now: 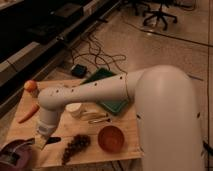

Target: Wipe purple bowl with brush

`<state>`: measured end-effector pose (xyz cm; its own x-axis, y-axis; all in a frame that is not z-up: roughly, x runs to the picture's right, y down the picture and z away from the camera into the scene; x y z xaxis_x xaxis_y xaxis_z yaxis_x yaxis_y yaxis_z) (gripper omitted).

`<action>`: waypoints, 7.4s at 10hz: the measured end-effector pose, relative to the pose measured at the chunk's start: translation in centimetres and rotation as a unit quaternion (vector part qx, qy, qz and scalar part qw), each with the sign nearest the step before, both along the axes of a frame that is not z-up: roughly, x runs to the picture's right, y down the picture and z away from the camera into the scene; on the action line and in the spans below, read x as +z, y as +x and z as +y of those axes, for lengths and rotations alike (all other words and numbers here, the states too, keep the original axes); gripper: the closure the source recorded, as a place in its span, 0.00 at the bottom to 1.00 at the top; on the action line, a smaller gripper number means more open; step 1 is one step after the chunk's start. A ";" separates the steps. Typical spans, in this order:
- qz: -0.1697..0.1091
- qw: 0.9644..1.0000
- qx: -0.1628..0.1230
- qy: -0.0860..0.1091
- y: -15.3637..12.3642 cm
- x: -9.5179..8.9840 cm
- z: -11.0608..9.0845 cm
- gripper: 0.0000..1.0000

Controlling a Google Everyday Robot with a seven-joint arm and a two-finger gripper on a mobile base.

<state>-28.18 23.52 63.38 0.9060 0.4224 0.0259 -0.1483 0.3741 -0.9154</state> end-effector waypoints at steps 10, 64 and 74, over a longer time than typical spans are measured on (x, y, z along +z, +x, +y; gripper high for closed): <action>0.004 1.000 0.002 0.011 -0.2 1.6 -3.0 1.00; -0.056 0.997 -0.042 -0.024 -2.5 1.1 0.2 1.00; -0.015 1.000 -0.019 -0.005 0.4 2.0 -3.3 1.00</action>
